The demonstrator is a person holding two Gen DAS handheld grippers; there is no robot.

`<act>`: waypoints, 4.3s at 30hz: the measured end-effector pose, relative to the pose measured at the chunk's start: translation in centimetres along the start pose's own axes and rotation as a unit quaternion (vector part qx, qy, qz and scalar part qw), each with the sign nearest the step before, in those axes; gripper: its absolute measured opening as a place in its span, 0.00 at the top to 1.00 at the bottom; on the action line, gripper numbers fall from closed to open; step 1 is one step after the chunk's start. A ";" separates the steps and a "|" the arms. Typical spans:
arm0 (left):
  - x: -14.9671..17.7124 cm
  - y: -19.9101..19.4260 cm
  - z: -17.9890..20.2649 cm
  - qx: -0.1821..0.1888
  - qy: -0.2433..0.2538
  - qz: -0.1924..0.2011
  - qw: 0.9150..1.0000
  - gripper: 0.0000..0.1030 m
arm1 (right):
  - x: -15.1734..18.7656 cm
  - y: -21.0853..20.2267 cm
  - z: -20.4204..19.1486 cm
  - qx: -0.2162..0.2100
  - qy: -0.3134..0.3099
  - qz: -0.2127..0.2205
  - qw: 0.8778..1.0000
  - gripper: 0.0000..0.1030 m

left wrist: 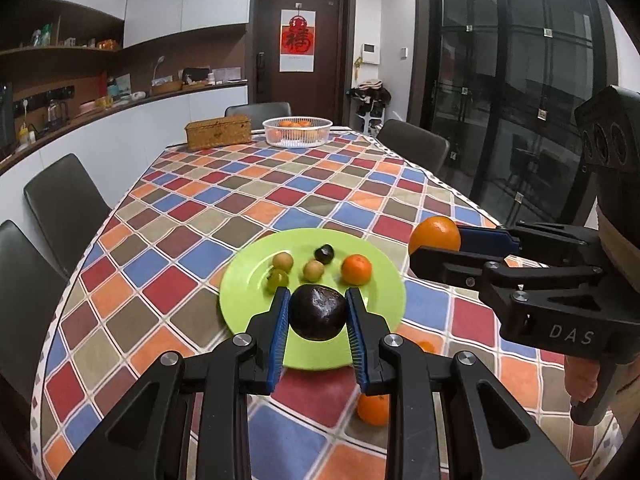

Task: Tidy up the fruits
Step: 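Lower the plum and tangerine onto the green plate and open both tools, then withdraw both tools from the plate toward the two remaining oranges, then grasp the large orange with the left tool while the right tool grasps the tangerine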

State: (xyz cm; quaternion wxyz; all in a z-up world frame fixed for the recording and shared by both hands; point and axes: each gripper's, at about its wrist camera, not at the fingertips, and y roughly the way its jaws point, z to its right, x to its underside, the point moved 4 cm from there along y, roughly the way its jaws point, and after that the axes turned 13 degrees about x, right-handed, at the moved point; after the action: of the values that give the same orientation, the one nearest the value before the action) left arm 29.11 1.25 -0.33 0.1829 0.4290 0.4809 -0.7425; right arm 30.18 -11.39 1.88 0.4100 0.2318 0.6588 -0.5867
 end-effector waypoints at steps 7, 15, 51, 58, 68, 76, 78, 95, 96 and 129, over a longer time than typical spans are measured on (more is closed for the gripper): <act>-0.6 2.7 -2.5 0.003 -0.006 -0.021 1.000 0.73 | -1.1 4.0 0.1 0.002 -0.014 -0.024 1.000 0.63; -0.4 7.1 -5.6 0.012 -0.030 -0.059 0.998 0.73 | -1.0 9.3 0.5 0.005 -0.021 -0.070 0.997 0.63; -1.2 2.2 -1.9 -0.049 0.028 -0.041 0.998 0.48 | -0.7 5.7 0.8 0.013 -0.018 -0.053 0.998 0.56; -0.8 -0.7 0.9 -0.056 0.036 -0.022 0.997 0.37 | 0.2 1.8 0.8 0.006 -0.022 -0.035 0.999 0.55; 2.2 -2.3 4.1 -0.066 0.040 -0.008 0.997 0.21 | 3.0 -1.1 1.7 0.015 -0.037 -0.031 0.999 0.46; 4.7 -2.2 6.2 -0.054 0.048 -0.016 0.997 0.21 | 5.2 -1.9 1.9 0.015 -0.063 -0.040 0.997 0.45; 5.2 -1.8 6.6 -0.049 0.051 -0.022 0.997 0.21 | 5.7 -1.7 1.9 0.012 -0.071 -0.044 0.996 0.45; 8.3 3.8 6.1 -0.014 0.057 -0.084 0.995 0.25 | 9.5 2.3 2.3 -0.008 -0.115 -0.100 0.988 0.52; 8.5 4.2 5.9 -0.012 0.056 -0.091 0.994 0.27 | 9.5 2.5 2.3 -0.008 -0.116 -0.102 0.988 0.52; 9.5 7.6 4.1 0.036 0.005 -0.135 0.990 0.61 | 10.4 6.8 1.6 -0.036 -0.093 -0.133 0.986 0.64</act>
State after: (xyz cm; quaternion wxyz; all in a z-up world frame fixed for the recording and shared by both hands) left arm 27.07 -4.56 -11.59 0.0624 0.3701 0.5081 -0.7752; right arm 30.20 -13.41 -10.52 0.3957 0.0719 0.6637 -0.6307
